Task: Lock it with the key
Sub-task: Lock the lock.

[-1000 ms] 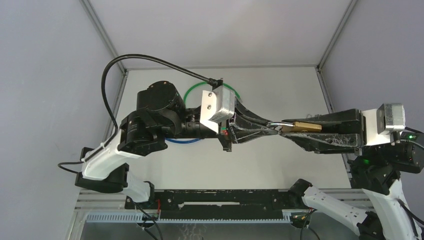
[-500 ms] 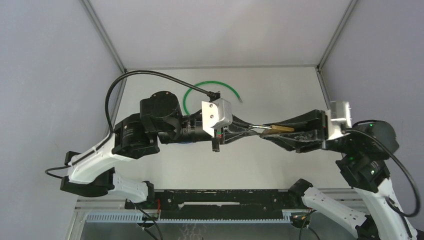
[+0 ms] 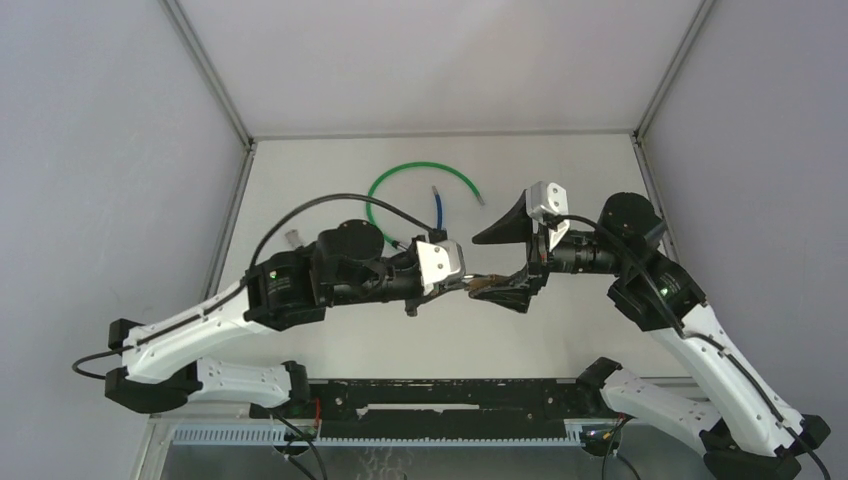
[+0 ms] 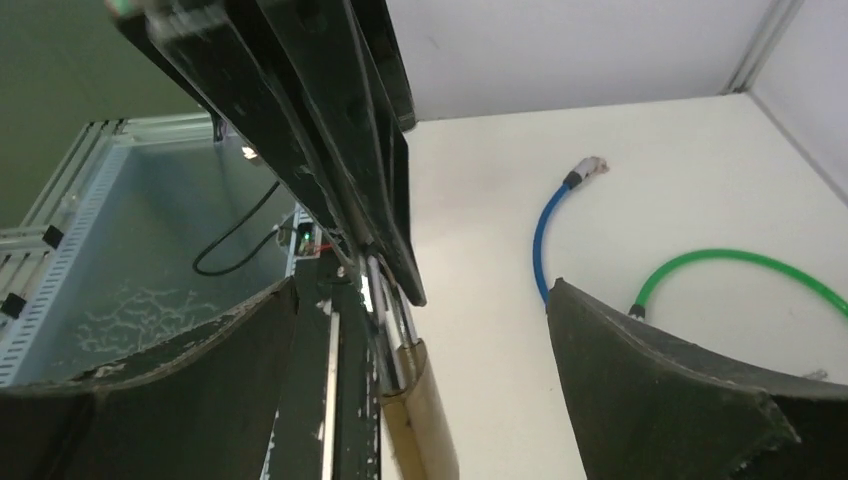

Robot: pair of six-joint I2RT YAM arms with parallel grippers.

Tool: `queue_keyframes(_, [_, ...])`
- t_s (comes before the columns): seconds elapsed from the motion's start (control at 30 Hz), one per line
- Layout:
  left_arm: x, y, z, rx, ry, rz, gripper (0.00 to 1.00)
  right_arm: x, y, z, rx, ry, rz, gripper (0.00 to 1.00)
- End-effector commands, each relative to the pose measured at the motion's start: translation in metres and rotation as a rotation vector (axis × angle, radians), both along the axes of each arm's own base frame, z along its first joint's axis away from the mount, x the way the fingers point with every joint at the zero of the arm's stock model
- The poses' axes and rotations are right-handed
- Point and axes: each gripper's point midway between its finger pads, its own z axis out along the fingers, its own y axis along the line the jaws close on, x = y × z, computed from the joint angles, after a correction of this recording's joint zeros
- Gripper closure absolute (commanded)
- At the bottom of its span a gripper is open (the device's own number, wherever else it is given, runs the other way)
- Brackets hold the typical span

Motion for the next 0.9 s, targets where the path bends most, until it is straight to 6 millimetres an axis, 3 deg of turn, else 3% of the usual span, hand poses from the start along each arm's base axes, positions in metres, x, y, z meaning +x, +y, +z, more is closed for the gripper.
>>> queue_keyframes(0.0, [0.017,0.023,0.014,-0.101,-0.11,0.063,1.0,-0.024,-0.014,-0.008,-0.043,-0.071,0.067,0.01])
queue_keyframes(0.17, [0.021,0.041,-0.017,-0.053,-0.122,0.09,1.0,-0.025,-0.029,-0.046,-0.15,-0.016,-0.001,0.01])
queue_keyframes(0.33, [0.017,0.054,-0.01,-0.08,-0.132,0.076,1.0,0.003,-0.027,-0.104,-0.201,0.072,-0.129,0.1])
queue_keyframes(0.4, [0.016,0.058,-0.01,-0.082,-0.125,0.076,1.0,0.009,-0.02,-0.119,-0.187,0.084,-0.124,0.15])
queue_keyframes(0.6, [0.009,0.056,-0.012,-0.1,-0.083,0.046,1.0,0.012,0.001,-0.101,-0.068,-0.008,-0.04,0.18])
queue_keyframes(0.8, [0.007,0.055,-0.011,-0.11,-0.068,0.041,1.0,0.014,0.011,-0.1,-0.059,-0.015,-0.03,0.16])
queue_keyframes(0.87, [0.007,0.054,-0.009,-0.114,-0.068,0.041,1.0,0.014,0.012,-0.1,-0.057,-0.019,-0.025,0.25])
